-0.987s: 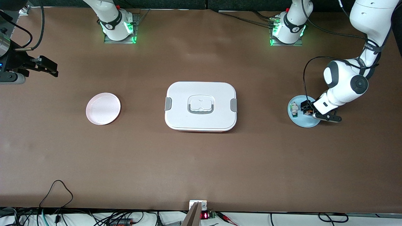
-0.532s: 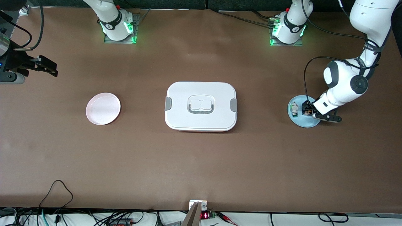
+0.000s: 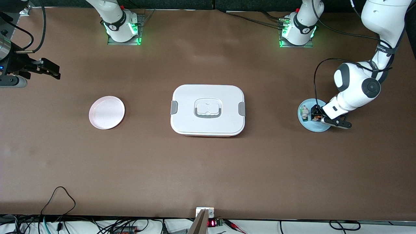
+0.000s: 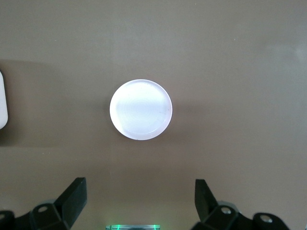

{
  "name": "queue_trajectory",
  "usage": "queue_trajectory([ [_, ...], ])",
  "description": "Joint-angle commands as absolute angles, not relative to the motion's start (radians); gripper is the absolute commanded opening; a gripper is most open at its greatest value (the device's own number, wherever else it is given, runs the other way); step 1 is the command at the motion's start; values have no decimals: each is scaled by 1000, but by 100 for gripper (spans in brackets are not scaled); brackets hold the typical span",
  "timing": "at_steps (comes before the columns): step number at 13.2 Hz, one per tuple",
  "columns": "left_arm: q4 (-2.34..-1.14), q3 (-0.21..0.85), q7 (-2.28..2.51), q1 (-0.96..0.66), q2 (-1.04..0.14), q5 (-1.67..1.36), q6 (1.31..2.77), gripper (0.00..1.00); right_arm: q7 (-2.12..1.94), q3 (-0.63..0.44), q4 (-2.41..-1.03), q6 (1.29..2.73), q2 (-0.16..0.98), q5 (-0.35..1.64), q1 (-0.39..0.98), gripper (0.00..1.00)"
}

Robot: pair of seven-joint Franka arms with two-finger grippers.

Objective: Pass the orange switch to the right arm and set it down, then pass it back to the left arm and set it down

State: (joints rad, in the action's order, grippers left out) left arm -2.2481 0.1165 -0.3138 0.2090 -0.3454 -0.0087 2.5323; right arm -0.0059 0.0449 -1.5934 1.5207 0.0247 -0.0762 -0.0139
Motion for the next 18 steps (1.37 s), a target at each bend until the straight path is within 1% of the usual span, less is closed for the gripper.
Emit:
queue_trajectory([
  [1, -2156, 130, -356, 219, -307, -87, 2334, 11, -8, 43, -1577, 1503, 23, -64, -21, 100],
  [4, -2022, 161, -255, 216, -292, -126, 2060, 11, -11, 37, -1578, 1503, 21, -67, -17, 100],
  [7, -1870, 241, -90, 216, -285, -179, 1764, 9, -11, 32, -1577, 1482, 11, -61, -18, 100],
  [9, -1787, 300, 70, 216, -282, -247, 1607, 8, -6, 32, -1577, 1483, 12, -55, -20, 100],
  [10, -1734, 325, 151, 216, -281, -288, 1527, 6, -6, 32, -1577, 1492, 14, -52, -20, 100],
  [12, -1646, 403, 260, 216, -279, -325, 1407, 4, -3, 37, -1577, 1493, 11, -2, -17, 100],
  [14, -1568, 455, 435, 216, -272, -401, 1301, 3, -5, 32, -1577, 1493, 11, 72, -18, 100],
  [16, -1545, 483, 546, 216, -246, -530, 1234, 4, -6, 26, -1577, 1493, 11, 197, -29, 100],
  [18, -1545, 501, 638, 212, -200, -628, 1226, 4, -5, 32, -1578, 1494, 17, 294, -23, 100],
])
